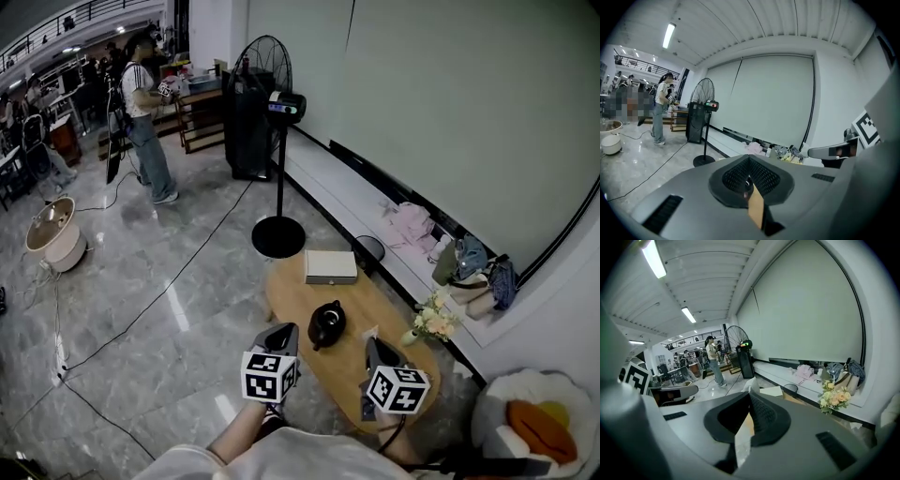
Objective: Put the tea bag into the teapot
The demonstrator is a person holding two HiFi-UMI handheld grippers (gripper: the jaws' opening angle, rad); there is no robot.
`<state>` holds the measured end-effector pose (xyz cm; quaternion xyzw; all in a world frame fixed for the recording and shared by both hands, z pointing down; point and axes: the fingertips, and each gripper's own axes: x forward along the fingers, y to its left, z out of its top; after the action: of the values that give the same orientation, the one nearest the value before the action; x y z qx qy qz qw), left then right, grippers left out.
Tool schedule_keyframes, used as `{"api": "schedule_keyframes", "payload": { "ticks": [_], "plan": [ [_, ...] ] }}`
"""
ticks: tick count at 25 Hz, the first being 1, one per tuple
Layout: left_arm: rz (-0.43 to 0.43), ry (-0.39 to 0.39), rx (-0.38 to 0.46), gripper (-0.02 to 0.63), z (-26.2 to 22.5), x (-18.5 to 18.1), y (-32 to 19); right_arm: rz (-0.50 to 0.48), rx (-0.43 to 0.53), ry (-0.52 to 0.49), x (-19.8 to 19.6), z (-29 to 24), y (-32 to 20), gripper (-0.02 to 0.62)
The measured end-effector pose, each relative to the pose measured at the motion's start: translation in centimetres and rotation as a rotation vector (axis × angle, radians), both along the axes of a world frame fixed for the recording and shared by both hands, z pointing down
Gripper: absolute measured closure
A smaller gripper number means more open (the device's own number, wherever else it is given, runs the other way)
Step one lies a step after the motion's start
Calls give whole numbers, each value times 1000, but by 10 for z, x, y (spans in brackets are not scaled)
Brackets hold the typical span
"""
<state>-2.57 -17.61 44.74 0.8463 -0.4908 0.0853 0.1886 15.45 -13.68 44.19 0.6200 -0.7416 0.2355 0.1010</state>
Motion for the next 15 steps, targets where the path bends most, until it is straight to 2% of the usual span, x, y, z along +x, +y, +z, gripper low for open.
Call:
{"api": "schedule_keyframes", "payload": {
  "ticks": [8, 15],
  "plan": [
    [51, -12, -23, 589, 8, 0, -49, 52, -10, -17, -1, 4, -44, 561],
    [98, -22, 6, 589, 1, 1, -93, 106, 3, -28, 0, 2, -79, 561]
  ]
}}
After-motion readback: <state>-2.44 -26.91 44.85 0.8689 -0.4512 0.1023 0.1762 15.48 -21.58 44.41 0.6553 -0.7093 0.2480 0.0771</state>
